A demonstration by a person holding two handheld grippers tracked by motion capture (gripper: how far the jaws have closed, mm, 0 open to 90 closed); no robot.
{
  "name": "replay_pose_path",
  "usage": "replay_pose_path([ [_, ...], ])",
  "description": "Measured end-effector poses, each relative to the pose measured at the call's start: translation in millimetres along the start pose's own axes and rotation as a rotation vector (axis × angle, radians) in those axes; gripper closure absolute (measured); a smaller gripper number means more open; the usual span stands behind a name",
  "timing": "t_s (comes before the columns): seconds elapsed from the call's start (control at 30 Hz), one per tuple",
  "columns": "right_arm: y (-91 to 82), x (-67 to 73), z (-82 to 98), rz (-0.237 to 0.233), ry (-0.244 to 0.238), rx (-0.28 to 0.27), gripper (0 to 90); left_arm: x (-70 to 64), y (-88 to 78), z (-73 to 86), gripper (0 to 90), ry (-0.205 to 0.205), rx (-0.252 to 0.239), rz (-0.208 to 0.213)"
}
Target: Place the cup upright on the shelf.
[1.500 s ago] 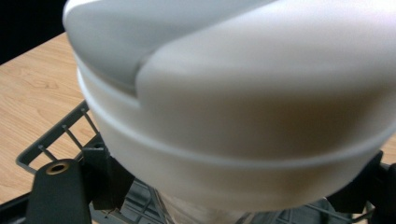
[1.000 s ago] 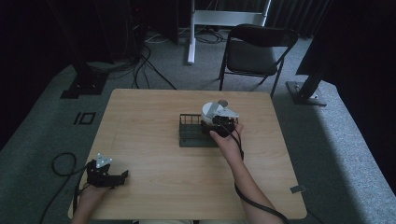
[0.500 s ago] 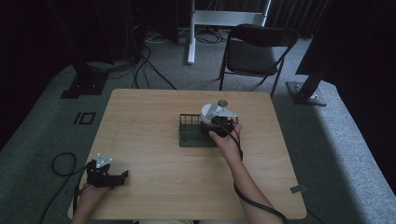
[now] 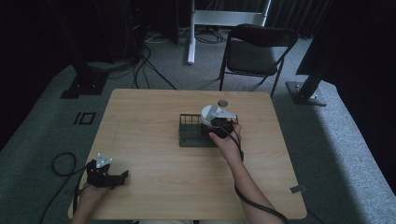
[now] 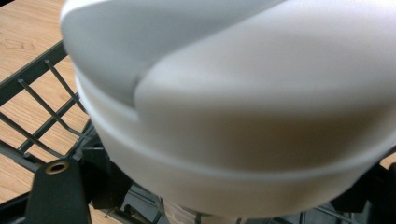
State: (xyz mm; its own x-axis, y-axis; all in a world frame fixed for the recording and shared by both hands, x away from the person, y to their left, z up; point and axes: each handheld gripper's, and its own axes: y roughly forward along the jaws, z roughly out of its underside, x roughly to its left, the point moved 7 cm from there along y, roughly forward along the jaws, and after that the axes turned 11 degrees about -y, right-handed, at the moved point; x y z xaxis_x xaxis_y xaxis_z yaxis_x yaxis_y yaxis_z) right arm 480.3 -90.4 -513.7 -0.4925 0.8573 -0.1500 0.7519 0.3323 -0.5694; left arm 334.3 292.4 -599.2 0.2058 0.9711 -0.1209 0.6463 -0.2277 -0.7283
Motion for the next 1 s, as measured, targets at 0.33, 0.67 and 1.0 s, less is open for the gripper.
replay_pose_path([
  [0.33,-2.1,2.2,5.3,-0.002,0.005,-0.042,17.5,0.0,0.0,0.0,0.2,0.000,0.000,0.000],
  [0.67,-3.8,2.3,4.5,-0.014,0.034,-0.070,13.1,0.0,0.0,0.0,0.2,0.000,0.000,0.000],
  [1.0,-9.5,0.6,3.6,-0.026,0.036,-0.107,13.1,0.0,0.0,0.0,0.2,0.000,0.000,0.000],
])
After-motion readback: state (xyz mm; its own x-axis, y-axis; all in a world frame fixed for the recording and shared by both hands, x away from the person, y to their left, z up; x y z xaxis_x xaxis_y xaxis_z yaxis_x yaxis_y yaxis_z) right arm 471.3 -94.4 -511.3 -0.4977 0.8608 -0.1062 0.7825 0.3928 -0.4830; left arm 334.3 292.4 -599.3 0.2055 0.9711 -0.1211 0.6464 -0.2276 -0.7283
